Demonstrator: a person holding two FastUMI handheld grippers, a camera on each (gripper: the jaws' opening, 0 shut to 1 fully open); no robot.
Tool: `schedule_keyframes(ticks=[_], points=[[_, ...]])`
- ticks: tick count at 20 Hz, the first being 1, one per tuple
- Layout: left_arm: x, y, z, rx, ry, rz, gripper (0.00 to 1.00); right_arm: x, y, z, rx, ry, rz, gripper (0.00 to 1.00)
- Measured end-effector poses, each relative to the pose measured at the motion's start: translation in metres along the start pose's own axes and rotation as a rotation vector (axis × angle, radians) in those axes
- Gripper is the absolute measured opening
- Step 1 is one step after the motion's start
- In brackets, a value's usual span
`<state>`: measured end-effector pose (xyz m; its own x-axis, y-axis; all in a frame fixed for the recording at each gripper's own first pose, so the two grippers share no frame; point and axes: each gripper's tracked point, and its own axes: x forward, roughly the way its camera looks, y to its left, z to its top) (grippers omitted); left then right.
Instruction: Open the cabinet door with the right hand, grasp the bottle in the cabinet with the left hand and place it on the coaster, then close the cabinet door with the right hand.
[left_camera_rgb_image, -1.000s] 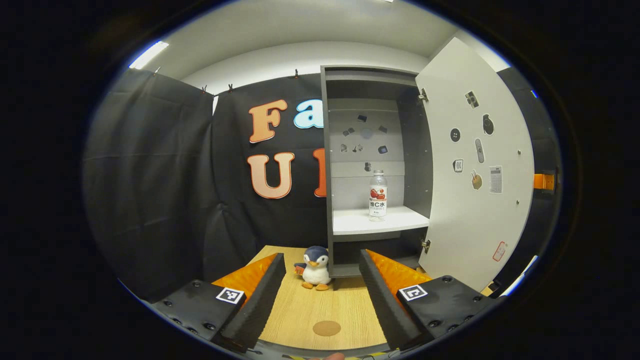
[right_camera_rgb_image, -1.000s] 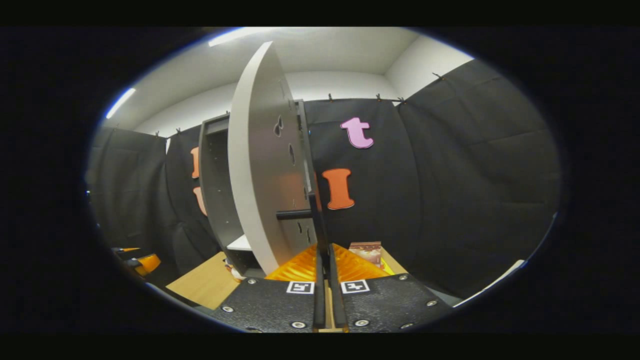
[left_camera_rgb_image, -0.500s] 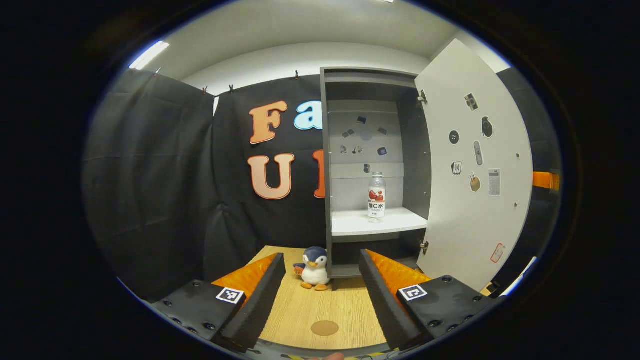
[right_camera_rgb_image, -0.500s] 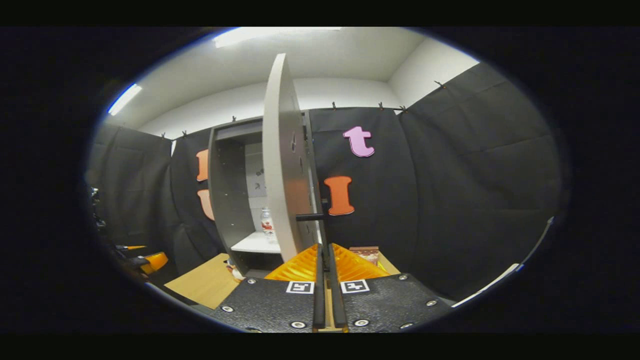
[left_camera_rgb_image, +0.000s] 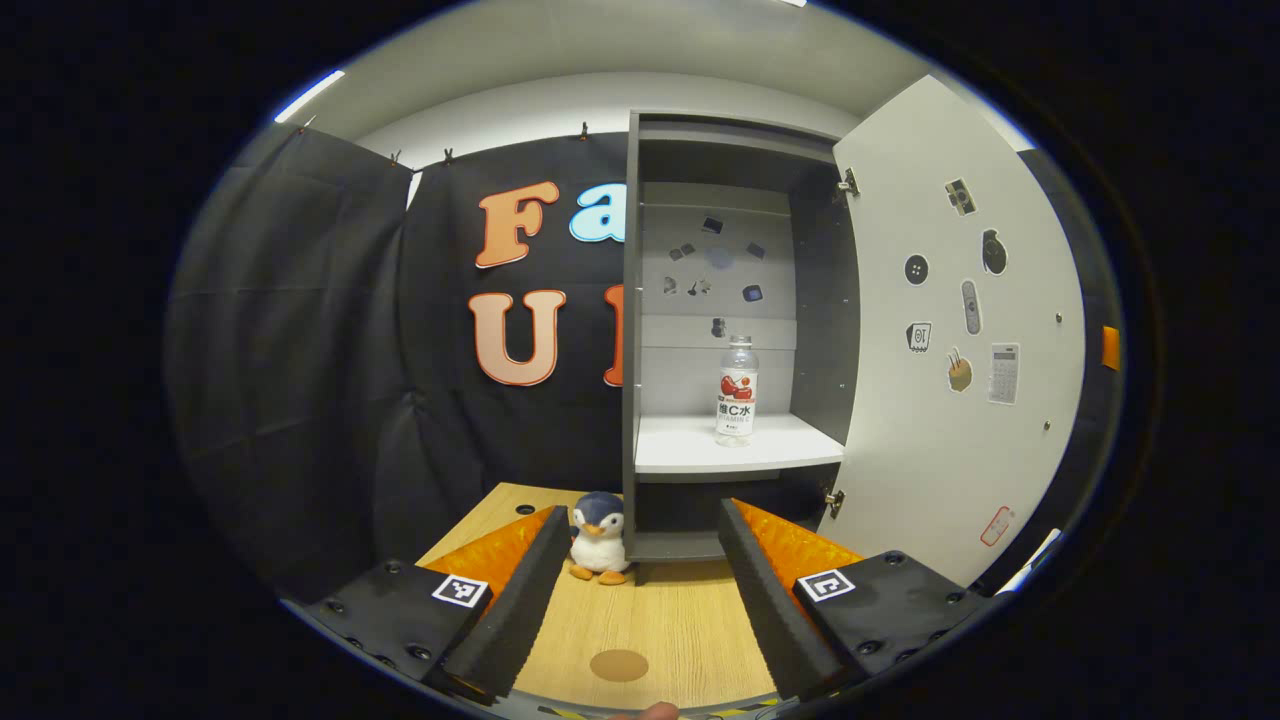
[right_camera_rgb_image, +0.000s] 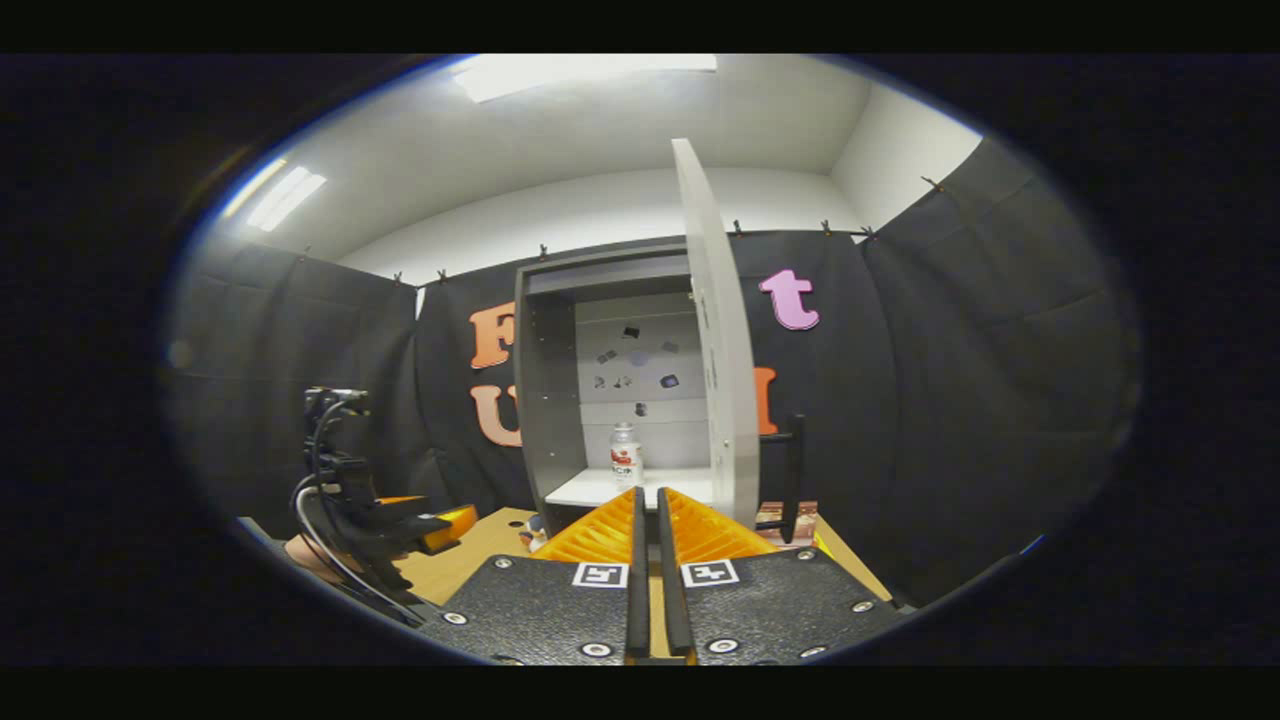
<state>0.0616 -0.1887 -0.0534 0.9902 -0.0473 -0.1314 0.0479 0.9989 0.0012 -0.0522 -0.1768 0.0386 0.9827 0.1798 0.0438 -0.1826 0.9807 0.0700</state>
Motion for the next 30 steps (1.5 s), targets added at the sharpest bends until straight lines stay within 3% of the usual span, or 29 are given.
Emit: schedule_keyframes(ticks=[1,3,7,8,12,16,17,18,20,21,22,26,30], points=[[0.013,-0.007,0.004,0.005,-0.008,-0.014,0.97,0.005,0.006,-0.004,-0.009,0.007,0.006,0.0],[0.038,-0.022,0.013,0.007,-0.028,-0.054,0.95,0.016,0.02,-0.013,-0.017,0.024,0.007,0.0],[0.093,-0.05,0.028,0.004,-0.063,-0.138,0.96,0.045,0.039,-0.026,-0.019,0.055,-0.013,0.12],[0.107,-0.054,0.03,0.01,-0.068,-0.155,0.96,0.053,0.044,-0.027,-0.018,0.054,-0.023,0.06],[0.174,-0.076,0.039,0.014,-0.064,-0.213,0.99,0.093,0.046,-0.039,-0.027,0.052,-0.09,0.05],[0.238,-0.092,0.039,0.033,-0.059,-0.248,0.99,0.118,0.043,-0.046,-0.043,0.057,-0.152,0.0],[0.249,-0.097,0.038,0.035,-0.056,-0.26,0.99,0.125,0.041,-0.05,-0.048,0.066,-0.171,0.17],[0.261,-0.102,0.036,0.034,-0.05,-0.272,0.99,0.13,0.038,-0.053,-0.053,0.074,-0.191,0.08],[0.286,-0.112,0.035,0.026,-0.047,-0.297,0.97,0.136,0.037,-0.059,-0.052,0.092,-0.21,0.03],[0.296,-0.115,0.035,0.031,-0.049,-0.301,0.97,0.137,0.036,-0.061,-0.053,0.102,-0.216,0.17],[0.304,-0.118,0.037,0.033,-0.056,-0.304,0.97,0.14,0.035,-0.065,-0.055,0.111,-0.224,0.05],[0.335,-0.136,0.034,0.018,-0.052,-0.331,0.97,0.151,0.029,-0.075,-0.045,0.142,-0.253,0.17],[0.363,-0.145,0.032,0.008,-0.049,-0.334,0.96,0.158,0.023,-0.079,-0.064,0.167,-0.283,0.08]])
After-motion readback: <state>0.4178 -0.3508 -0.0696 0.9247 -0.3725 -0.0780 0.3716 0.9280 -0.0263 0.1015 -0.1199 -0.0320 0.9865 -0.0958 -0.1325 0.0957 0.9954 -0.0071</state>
